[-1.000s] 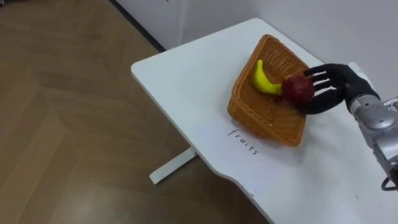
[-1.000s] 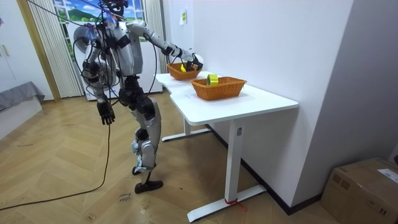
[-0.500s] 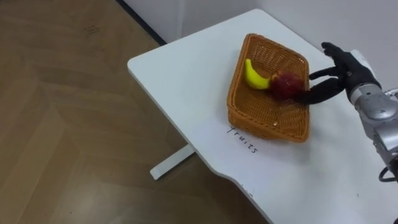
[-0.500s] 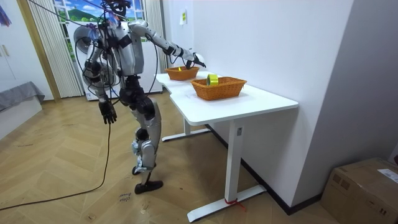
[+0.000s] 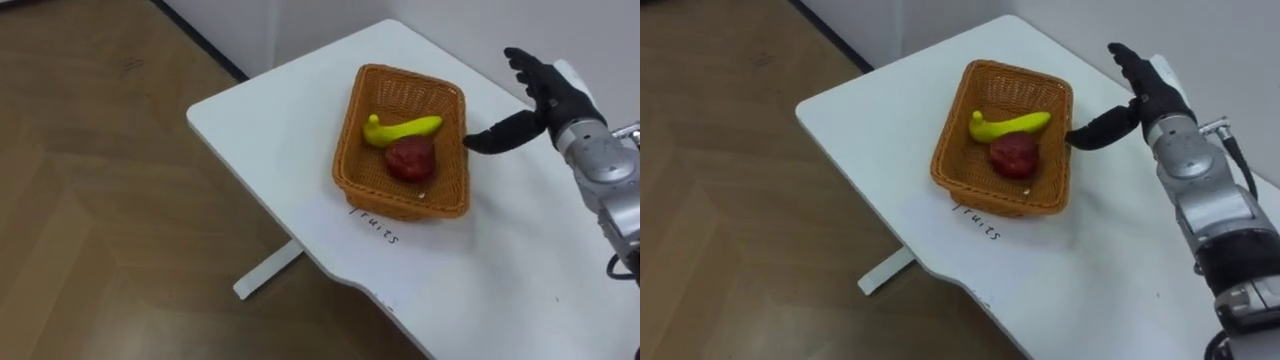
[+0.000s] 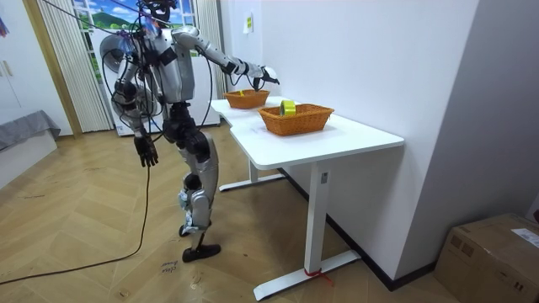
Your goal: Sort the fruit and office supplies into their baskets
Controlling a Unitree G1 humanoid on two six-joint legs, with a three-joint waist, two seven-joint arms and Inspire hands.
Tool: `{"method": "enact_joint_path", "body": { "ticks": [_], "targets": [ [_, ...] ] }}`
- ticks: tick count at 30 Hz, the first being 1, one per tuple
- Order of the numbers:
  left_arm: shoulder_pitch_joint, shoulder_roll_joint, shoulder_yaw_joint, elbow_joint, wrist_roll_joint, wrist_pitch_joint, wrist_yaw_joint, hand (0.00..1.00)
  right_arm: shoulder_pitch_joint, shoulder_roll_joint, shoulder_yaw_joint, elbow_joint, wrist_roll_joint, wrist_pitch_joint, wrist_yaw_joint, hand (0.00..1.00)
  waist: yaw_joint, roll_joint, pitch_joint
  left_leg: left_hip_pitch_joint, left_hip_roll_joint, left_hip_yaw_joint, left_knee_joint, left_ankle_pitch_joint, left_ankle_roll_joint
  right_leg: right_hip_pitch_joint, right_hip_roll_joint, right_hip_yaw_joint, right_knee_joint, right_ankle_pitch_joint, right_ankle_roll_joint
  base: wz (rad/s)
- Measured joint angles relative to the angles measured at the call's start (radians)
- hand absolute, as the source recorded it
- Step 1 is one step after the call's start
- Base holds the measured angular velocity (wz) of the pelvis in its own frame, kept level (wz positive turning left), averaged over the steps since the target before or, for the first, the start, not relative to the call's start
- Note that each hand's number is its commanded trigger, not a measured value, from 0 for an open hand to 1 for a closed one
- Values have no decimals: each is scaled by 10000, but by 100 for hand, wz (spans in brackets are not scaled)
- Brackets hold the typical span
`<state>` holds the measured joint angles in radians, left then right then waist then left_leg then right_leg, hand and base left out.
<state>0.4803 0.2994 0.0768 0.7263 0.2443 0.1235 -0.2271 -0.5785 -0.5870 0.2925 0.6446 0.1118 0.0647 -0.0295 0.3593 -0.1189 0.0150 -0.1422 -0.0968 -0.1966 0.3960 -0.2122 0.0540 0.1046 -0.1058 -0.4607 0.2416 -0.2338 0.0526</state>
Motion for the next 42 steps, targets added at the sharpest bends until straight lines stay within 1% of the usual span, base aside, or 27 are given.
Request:
{"method": "enact_joint_path", "body": {
  "ticks": [1, 5, 6, 9, 10, 11, 13, 14, 15, 16, 17, 20, 21, 22, 24, 27, 28, 29, 30, 32, 33, 34, 35, 36, 38, 40, 42],
  "targets": [
    [40, -2, 1, -1, 2, 3, 10, 0, 0, -6, -2, -129, -23, 11, -3, 0, -16, -10, -18, 18, 2, 1, -25, 1, 0, 0, -3, -7, 0, -1, 1, -4],
    [52, -47, 2, -2, 8, 93, 31, 0, 2, -13, -3, -566, -64, 28, -11, 0, -125, -9, -31, 247, -8, -9, -154, 5, -1, 194, -22, -68, -33, -1, 1, 0],
    [64, -52, 4, 5, 12, 99, 71, 0, 2, -13, -3, -748, -64, 28, -13, 0, -156, -22, -62, 343, -9, -8, -218, 5, -1, 265, -28, -70, -34, -1, 2, 0],
    [93, -84, 3, 6, -4, 157, 223, 0, 17, -13, -11, -1315, -97, 27, -34, 0, -307, -23, -79, 647, -6, 15, -377, 5, 1, 404, -47, -53, -41, -2, 2, -2],
    [94, -105, 3, 6, -4, 199, 255, 0, 18, -13, -13, -1494, -209, 27, -38, 0, -387, -23, -113, 724, -8, 26, -435, 6, 4, 489, -59, -60, -40, -2, 3, -5],
    [94, -120, 3, 2, -4, 201, 279, 0, 17, -13, -17, -1574, -280, 27, -44, 0, -434, -26, -122, 776, -11, 34, -459, 9, 7, 544, -65, -60, -42, -2, 3, -4],
    [122, -161, 8, 0, 2, 201, 298, 0, 42, -12, -41, -1822, -417, 28, -58, 0, -573, -14, -124, 1027, -9, 126, -601, 20, 21, 715, -94, -26, -49, -4, 7, -8],
    [144, -162, 9, -5, 2, 200, 298, 0, 100, -12, -79, -1949, -413, 28, -59, 0, -608, 11, -142, 1033, -9, 165, -611, 18, 25, 723, -100, -24, -50, -8, 12, -8],
    [142, -166, 7, -6, -5, 202, 297, 0, 144, -12, -140, -2197, -366, 24, -61, 0, -751, -51, -193, 1103, -12, 195, -639, 20, 29, 769, -118, 14, -52, -21, 33, -8],
    [133, -175, 5, -7, -15, 205, 296, 0, 146, -12, -152, -2340, -201, 11, -59, 0, -879, 7, -136, 1237, -8, 241, -687, 23, 34, 863, -129, 66, -56, -21, 35, -10],
    [132, -184, 11, -16, -5, 206, 299, 0, 149, -12, -164, -2390, -54, 12, -47, 0, -916, -4, -144, 1295, -8, 287, -724, 26, 39, 869, -136, 128, -54, -30, 47, -16],
    [131, -221, 12, -134, 25, 204, 392, 0, 177, -11, -563, -3119, 504, 22, -38, 0, -1207, 35, -129, 1357, -1, 332, -810, 35, 48, 859, -141, 249, -90, -41, 67, -15],
    [153, -221, 12, -216, 27, 221, 393, 0, 178, -11, -778, -3348, 621, 15, -37, 0, -1386, 14, -155, 1357, -1, 346, -810, 36, 47, 868, -134, 301, -108, -40, 67, -10],
    [137, -249, 0, -247, 18, 221, 398, 0, 178, -11, -1032, -3459, 945, 13, -47, 0, -1575, 13, -175, 1396, 16, 475, -820, 36, 48, 874, -132, 423, -96, -39, 67, -10],
    [136, -388, 1, -259, 44, 233, 459, 0, 179, -11, -1331, -3557, 1231, 14, -55, 0, -1675, 69, -165, 1547, 64, 656, -897, 31, 64, 878, -147, 557, -46, -38, 68, -26],
    [97, -505, -11, -293, 40, 238, 607, 0, 452, -11, -1741, -3863, 1259, 14, -57, 0, -2016, 60, -181, 1556, 131, 875, -908, 11, 88, 858, -139, 732, -31, -38, 69, -23],
    [1, -504, -10, -284, 9, 242, 643, 0, 542, -11, -1888, -3889, 1356, 14, -55, 0, -2206, 42, -193, 1565, 144, 975, -905, 11, 88, 853, -138, 776, -40, -38, 69, -18],
    [-78, -503, -9, -283, 4, 243, 668, 0, 574, -11, -1984, -3888, 1434, 14, -54, 0, -2263, 42, -192, 1587, 160, 1029, -906, 9, 91, 843, -138, 831, -37, -38, 68, -26],
    [-202, -504, -10, -216, -17, 234, 692, 0, 587, -12, -2197, -3867, 1668, 15, -57, 0, -2323, 54, -184, 1686, 202, 1127, -923, -3, 99, 842, -122, 1012, -36, -38, 68, -28],
    [-436, -451, -5, -33, -166, 231, 728, 0, 590, -26, -2429, -3906, 2103, 14, -157, 0, -2597, 95, -165, 1751, 214, 1213, -951, -5, 102, 819, -136, 1077, -20, -38, 68, -24],
    [-499, -415, 20, 46, -169, 223, 765, 0, 592, -28, -2541, -3974, 2143, 14, -239, 0, -2752, 107, -187, 1837, 253, 1357, -1005, -7, 105, 767, -123, 1225, 5, -36, 65, -39],
    [-516, -409, 82, 55, -166, 210, 843, 0, 632, -28, -2746, -4086, 2146, 14, -265, 0, -2812, 119, -185, 1887, 321, 1561, -1092, -6, 102, 720, -95, 1401, 24, -13, 41, -48],
    [-522, -410, 125, 67, -167, 199, 871, 0, 675, -46, -2840, -4158, 2138, 14, -331, 0, -2839, 110, -201, 1907, 341, 1652, -1136, -5, 100, 705, -85, 1490, 34, -11, 37, -43],
    [-556, -430, 233, 115, -164, 189, 899, 0, 783, -108, -3042, -4358, 2154, 14, -443, 0, -3015, 91, -215, 1937, 355, 1696, -1197, 2, 92, 697, -64, 1572, 14, 20, 29, -21],
    [-589, -429, 279, 112, -166, 188, 907, 0, 1019, -183, -3459, -4672, 2287, 11, -557, 0, -3278, 45, -242, 2009, 375, 1743, -1223, 4, 91, 695, -48, 1577, -45, 58, 39, -11],
    [-648, -433, 279, 76, -167, 190, 941, 0, 1176, -299, -3847, -4733, 2382, 13, -706, 0, -3539, 33, -249, 2094, 468, 1959, -1260, -53, 90, 671, -11, 1590, -67, 111, 32, -26],
    [-655, -436, 289, -7, -170, 192, 986, 0, 1226, -322, -4133, -4735, 2354, 15, -819, 0, -3575, 38, -251, 2109, 555, 2170, -1281, -91, 69, 665, 32, 1604, -81, 165, 8, -35]
  ]
}}
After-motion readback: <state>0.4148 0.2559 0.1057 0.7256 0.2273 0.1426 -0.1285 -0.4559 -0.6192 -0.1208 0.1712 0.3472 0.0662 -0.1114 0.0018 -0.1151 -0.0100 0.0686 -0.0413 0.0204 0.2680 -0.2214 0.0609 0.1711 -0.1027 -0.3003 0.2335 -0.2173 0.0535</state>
